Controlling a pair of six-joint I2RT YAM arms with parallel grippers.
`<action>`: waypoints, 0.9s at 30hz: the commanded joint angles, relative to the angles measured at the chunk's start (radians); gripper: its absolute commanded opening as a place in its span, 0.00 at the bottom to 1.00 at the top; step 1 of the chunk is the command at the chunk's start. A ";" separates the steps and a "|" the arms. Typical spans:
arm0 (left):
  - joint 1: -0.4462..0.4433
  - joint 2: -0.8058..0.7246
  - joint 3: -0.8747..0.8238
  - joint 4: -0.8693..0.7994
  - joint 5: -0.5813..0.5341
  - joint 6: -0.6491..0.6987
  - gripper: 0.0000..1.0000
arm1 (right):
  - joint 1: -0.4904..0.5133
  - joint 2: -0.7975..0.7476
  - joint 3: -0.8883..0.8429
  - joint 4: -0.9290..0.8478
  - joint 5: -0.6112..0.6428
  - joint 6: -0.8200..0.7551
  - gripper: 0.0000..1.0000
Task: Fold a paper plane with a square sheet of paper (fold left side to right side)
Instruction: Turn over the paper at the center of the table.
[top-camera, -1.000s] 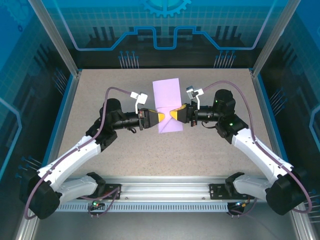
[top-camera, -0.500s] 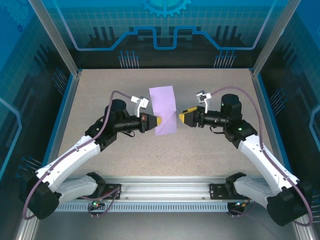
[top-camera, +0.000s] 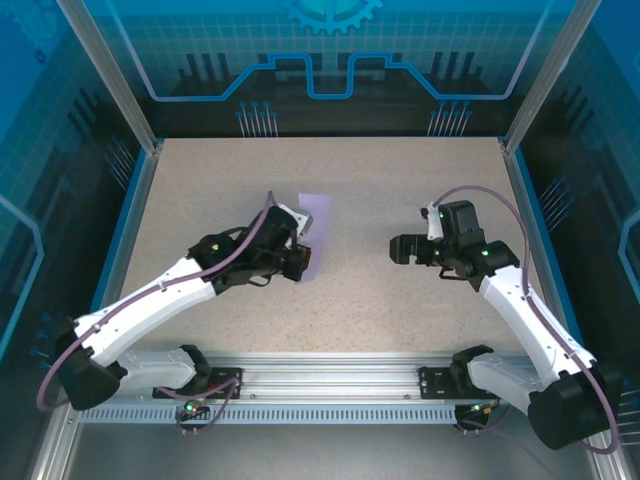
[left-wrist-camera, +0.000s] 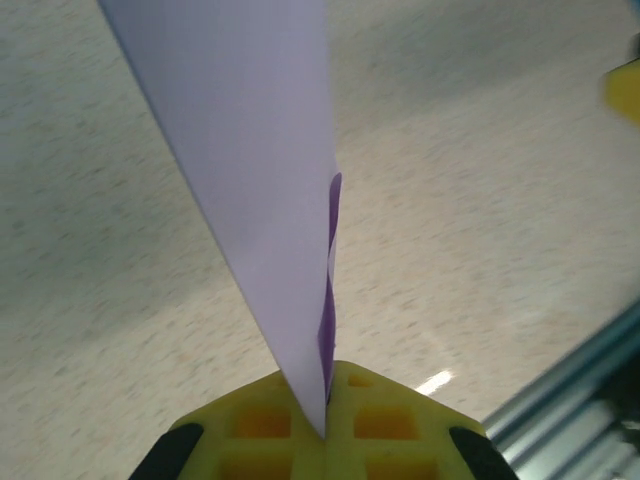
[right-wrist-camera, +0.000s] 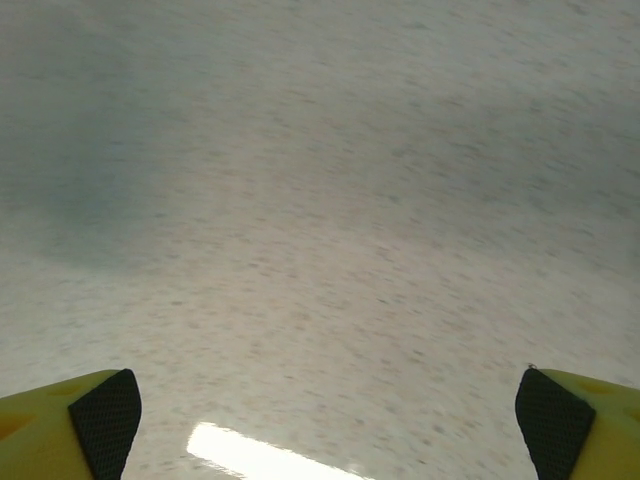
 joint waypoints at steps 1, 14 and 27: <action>-0.054 0.076 0.088 -0.282 -0.269 -0.093 0.00 | -0.019 0.011 -0.028 -0.092 0.130 0.026 1.00; -0.209 0.531 0.391 -0.775 -0.442 -0.421 0.00 | -0.023 0.030 -0.056 -0.099 0.150 0.027 1.00; -0.143 0.785 0.504 -0.731 -0.231 -0.319 0.00 | -0.028 -0.051 -0.113 -0.094 0.146 0.023 1.00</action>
